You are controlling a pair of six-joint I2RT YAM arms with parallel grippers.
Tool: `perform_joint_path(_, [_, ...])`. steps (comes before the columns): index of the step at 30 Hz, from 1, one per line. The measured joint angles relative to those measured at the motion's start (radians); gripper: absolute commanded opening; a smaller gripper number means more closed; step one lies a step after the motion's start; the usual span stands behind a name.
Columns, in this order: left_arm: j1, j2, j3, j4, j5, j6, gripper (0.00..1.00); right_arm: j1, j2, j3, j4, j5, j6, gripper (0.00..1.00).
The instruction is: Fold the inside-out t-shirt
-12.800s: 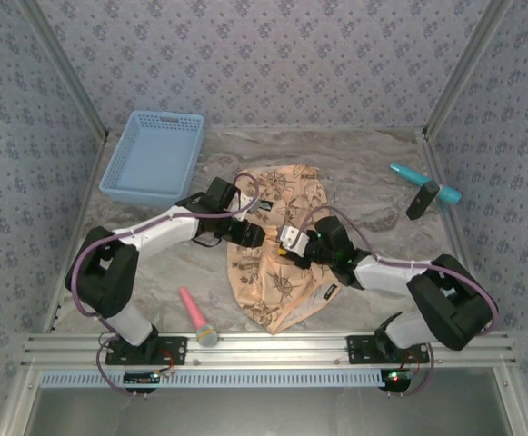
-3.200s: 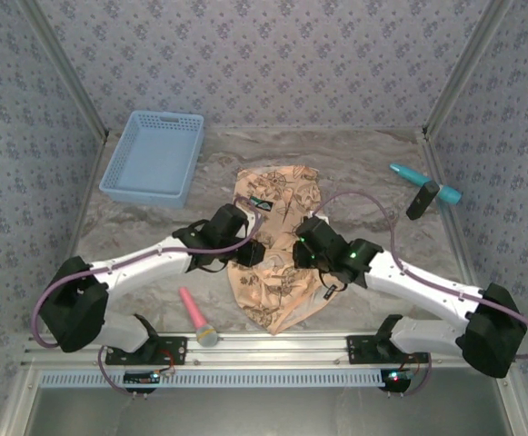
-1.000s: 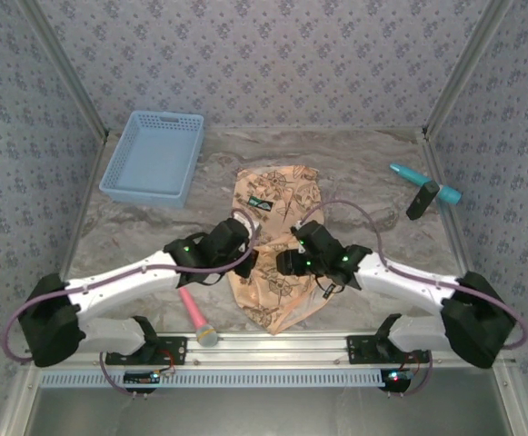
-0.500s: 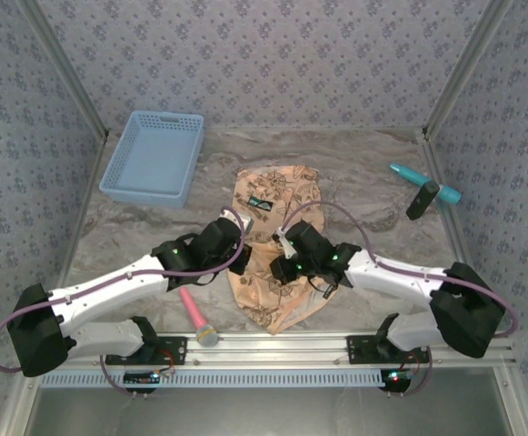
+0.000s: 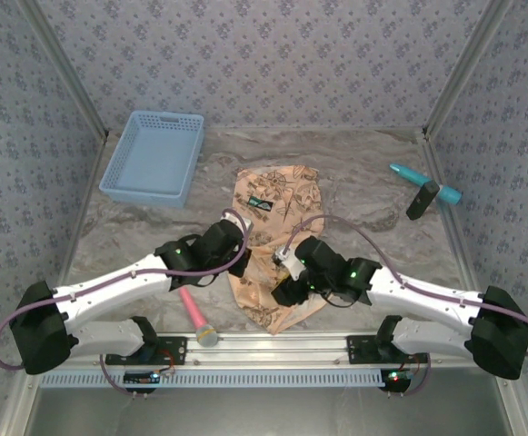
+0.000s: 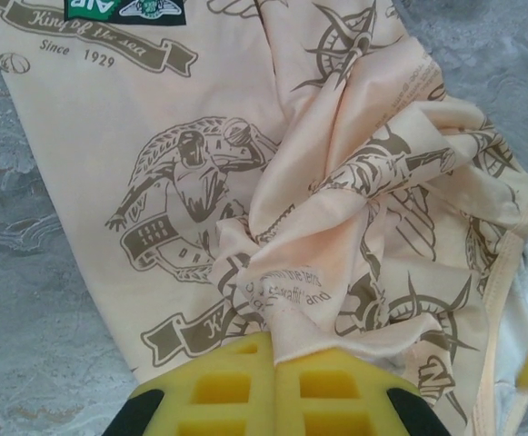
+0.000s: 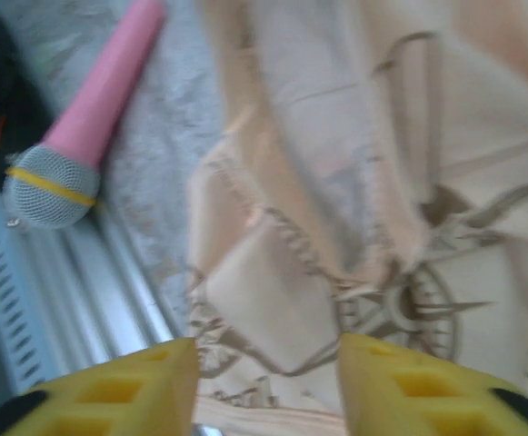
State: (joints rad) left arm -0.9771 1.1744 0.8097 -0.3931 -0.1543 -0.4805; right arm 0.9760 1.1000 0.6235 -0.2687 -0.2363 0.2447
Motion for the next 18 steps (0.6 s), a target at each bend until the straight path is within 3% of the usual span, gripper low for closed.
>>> perform_joint_path(7, [0.0, -0.002, -0.013, 0.0, 0.0, 0.0, 0.0, -0.006, 0.09, 0.0, 0.114, 0.116, 0.074, 0.53])
perform_joint_path(8, [0.0, -0.003, -0.013, 0.0, 0.001, 0.0, 0.0, -0.006, 0.106, 0.0, 0.133, 0.122, 0.08, 0.49])
perform_joint_path(12, [0.0, -0.003, -0.013, 0.0, 0.004, 0.0, 0.0, -0.006, 0.188, 0.004, 0.198, 0.134, 0.097, 0.15])
perform_joint_path(14, [0.0, -0.004, -0.012, 0.0, 0.004, 0.003, 0.0, -0.005, 0.207, 0.006, 0.208, 0.126, 0.099, 0.06])
perform_joint_path(17, [0.003, -0.004, -0.012, 0.0, 0.0, 0.02, 0.0, -0.005, 0.192, 0.006, 0.213, 0.119, 0.096, 0.05])
perform_joint_path(18, [0.008, -0.004, -0.012, 0.002, -0.001, 0.032, 0.0, -0.005, 0.175, 0.005, 0.211, 0.124, 0.099, 0.11])
